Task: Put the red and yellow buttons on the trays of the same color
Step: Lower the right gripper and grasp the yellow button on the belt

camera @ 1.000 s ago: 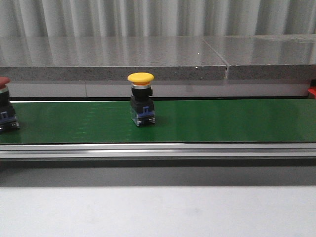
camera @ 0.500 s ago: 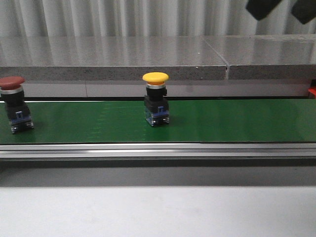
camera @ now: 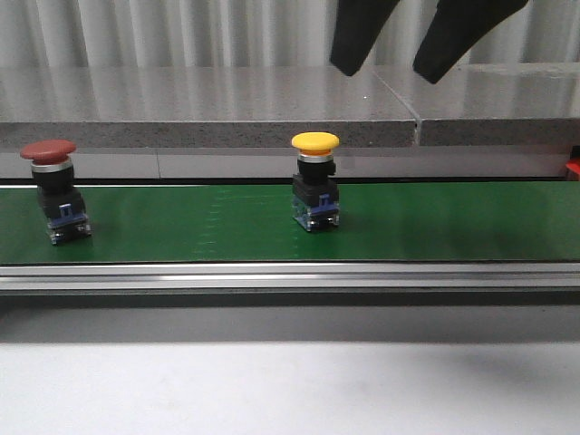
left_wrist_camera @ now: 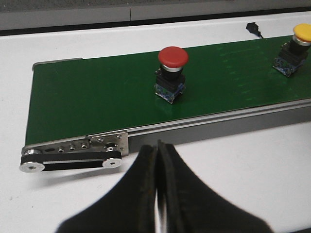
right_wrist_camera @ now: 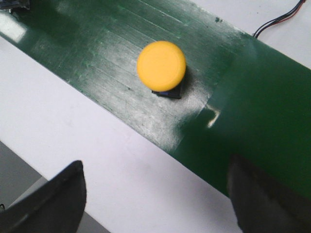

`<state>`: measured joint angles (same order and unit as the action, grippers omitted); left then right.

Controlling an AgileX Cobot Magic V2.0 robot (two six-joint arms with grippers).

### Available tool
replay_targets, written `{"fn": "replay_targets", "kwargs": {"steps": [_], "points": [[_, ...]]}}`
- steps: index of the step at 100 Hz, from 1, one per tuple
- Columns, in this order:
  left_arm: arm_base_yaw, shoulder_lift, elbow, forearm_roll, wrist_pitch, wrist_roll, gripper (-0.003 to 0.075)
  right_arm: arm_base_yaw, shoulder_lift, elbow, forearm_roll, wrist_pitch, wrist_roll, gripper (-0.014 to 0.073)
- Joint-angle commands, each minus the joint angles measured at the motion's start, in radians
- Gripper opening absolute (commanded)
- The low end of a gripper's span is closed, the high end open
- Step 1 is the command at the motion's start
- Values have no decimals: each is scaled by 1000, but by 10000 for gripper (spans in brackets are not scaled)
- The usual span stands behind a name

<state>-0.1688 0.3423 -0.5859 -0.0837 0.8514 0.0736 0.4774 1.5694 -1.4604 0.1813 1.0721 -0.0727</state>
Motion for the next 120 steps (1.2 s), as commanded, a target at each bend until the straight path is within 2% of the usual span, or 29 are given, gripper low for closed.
{"fn": "replay_targets", "kwargs": {"steps": [1,23,40,61,68,80,92,104,120], "points": [[-8,6,-24,-16,-72,-1,-21,2,1,-61,11,-18,-15,591],[-8,6,-24,-16,-72,-1,-21,2,93,-85,4,-48,-59,591],[-8,6,-24,-16,-72,-1,-21,2,146,-85,-84,-98,-59,591],[-8,6,-24,-16,-72,-1,-21,2,178,-85,-123,-146,-59,585],[-8,6,-24,-16,-72,-1,-21,2,178,-85,-124,-150,-59,513],[-8,6,-24,-16,-72,-1,-21,2,178,-85,-124,-149,-59,283],[-8,6,-24,-16,-72,-1,-21,2,178,-85,-124,-150,-59,143],[-8,6,-24,-16,-72,-1,-21,1,164,-85,-124,-151,-55,87],[-8,6,-24,-16,-72,-1,-21,-12,108,-84,-124,-152,-44,87]]}}
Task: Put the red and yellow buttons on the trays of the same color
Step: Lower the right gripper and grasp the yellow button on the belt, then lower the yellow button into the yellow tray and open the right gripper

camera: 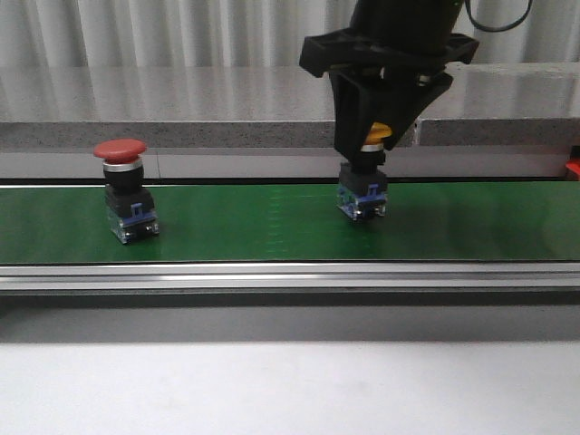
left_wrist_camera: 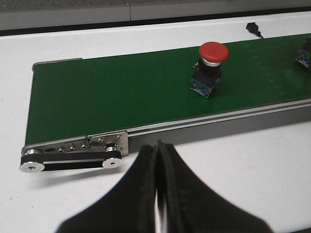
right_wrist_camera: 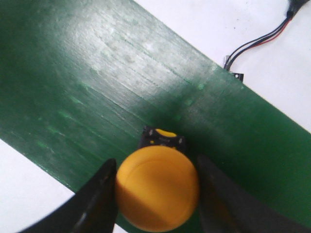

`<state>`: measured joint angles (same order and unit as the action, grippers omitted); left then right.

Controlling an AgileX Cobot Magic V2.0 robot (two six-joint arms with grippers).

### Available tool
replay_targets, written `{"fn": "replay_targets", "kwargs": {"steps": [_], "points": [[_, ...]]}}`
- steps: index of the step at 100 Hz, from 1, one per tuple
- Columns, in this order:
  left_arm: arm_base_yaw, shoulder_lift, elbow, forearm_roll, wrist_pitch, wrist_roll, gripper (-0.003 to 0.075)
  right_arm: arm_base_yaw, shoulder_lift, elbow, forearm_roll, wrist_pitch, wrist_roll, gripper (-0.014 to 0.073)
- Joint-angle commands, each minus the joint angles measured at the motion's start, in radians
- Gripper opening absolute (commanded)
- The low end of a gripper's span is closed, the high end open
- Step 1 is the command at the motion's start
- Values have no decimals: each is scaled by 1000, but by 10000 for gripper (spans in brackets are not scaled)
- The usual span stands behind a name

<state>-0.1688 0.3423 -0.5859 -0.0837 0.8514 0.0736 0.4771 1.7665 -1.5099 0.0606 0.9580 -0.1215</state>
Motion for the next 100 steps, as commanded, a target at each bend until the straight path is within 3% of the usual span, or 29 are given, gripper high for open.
{"fn": "replay_targets", "kwargs": {"steps": [1,51,85,100], "points": [[-8,6,-24,-16,-72,-1,-21,-14,-91,-34,-3,-35,8,87],[-8,6,-24,-16,-72,-1,-21,-199,-303,-30,-7,84,193,87],[-8,6,-24,-16,-72,-1,-21,-388,-391,-29,-20,172,230,87],[-8,6,-24,-16,-72,-1,-21,-466,-422,-26,-83,205,242,87]]}}
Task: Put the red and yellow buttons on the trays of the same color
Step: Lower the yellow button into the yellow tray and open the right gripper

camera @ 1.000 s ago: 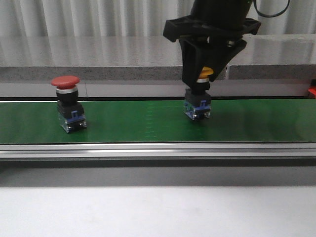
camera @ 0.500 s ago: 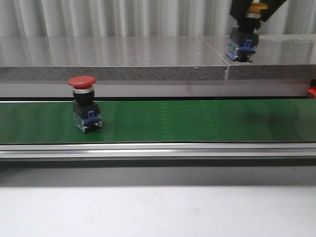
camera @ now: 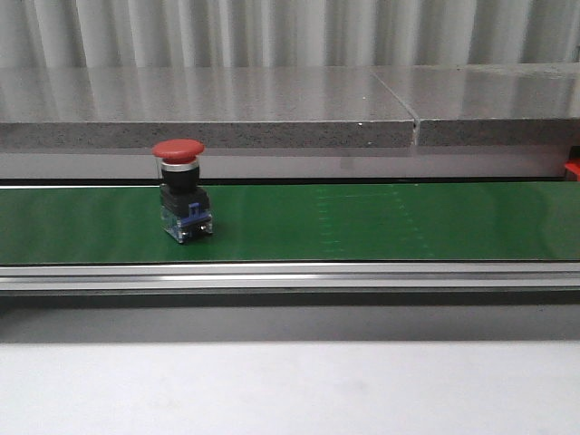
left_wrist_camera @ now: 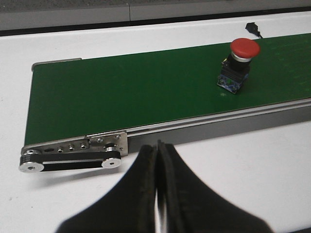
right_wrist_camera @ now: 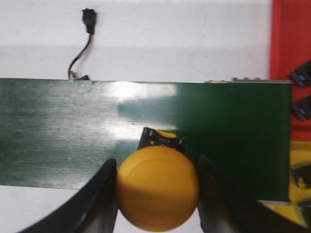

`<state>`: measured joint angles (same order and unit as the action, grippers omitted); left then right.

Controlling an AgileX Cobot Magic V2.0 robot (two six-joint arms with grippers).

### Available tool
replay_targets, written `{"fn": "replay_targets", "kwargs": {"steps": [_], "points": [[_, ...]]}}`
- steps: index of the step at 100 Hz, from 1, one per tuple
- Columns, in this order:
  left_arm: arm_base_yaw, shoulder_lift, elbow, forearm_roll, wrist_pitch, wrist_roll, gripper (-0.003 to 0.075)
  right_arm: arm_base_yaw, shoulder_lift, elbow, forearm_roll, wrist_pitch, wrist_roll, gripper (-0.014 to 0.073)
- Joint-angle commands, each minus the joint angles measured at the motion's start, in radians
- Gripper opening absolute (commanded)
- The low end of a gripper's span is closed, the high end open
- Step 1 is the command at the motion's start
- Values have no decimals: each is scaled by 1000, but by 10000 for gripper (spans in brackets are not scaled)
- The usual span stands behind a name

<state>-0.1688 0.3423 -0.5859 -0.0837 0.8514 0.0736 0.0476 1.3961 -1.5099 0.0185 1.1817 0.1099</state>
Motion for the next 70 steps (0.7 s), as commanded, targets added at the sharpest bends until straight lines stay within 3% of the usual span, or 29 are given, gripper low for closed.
{"fn": "replay_targets", "kwargs": {"steps": [1,34,70], "points": [[-8,6,-24,-16,-72,-1,-21,-40,-56,-24,-45,-17,10,87],[-8,6,-24,-16,-72,-1,-21,-230,-163,133,-128,-49,60,87],[-8,6,-24,-16,-72,-1,-21,-580,-235,327,-140,-135,227,87]]}}
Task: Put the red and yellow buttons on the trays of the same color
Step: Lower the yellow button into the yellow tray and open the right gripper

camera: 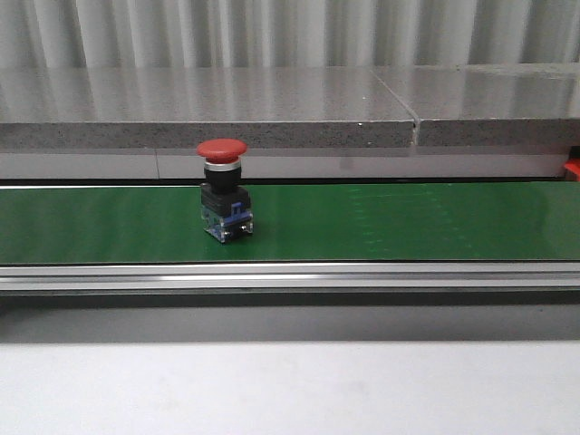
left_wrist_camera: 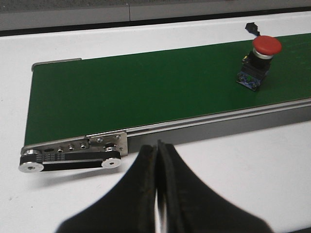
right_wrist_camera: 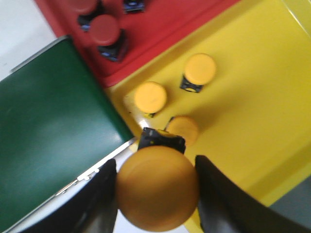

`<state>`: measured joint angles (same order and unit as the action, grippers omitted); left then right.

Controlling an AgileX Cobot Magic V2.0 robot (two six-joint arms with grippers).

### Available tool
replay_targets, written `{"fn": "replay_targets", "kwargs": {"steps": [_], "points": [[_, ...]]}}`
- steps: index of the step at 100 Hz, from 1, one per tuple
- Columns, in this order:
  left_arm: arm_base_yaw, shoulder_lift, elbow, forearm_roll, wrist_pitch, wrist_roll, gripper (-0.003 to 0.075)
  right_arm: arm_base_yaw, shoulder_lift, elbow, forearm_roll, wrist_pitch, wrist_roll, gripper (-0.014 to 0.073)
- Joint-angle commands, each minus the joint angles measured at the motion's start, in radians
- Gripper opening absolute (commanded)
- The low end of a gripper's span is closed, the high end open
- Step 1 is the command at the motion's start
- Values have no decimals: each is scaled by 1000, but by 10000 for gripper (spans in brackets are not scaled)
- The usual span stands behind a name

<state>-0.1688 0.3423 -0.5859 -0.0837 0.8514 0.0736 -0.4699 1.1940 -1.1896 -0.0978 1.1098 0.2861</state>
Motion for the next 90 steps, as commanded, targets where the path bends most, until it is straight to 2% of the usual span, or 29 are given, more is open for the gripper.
{"fn": "replay_targets", "kwargs": {"steps": [1,18,40,63,90], "points": [[-8,6,-24,-16,-72,-1,-21,-67,-34,13,-24,-66,54,87],[-8,6,-24,-16,-72,-1,-21,-155,-34,100,-25,-166,68,87],[-8,6,-24,-16,-72,-1,-21,-164,-33,183,-39,-237,72,87],[-8,6,-24,-16,-72,-1,-21,-213,-32,198,-73,-303,141,87],[-8,6,-24,-16,-72,-1,-21,-244,6,198,-74,-378,144,87]]}}
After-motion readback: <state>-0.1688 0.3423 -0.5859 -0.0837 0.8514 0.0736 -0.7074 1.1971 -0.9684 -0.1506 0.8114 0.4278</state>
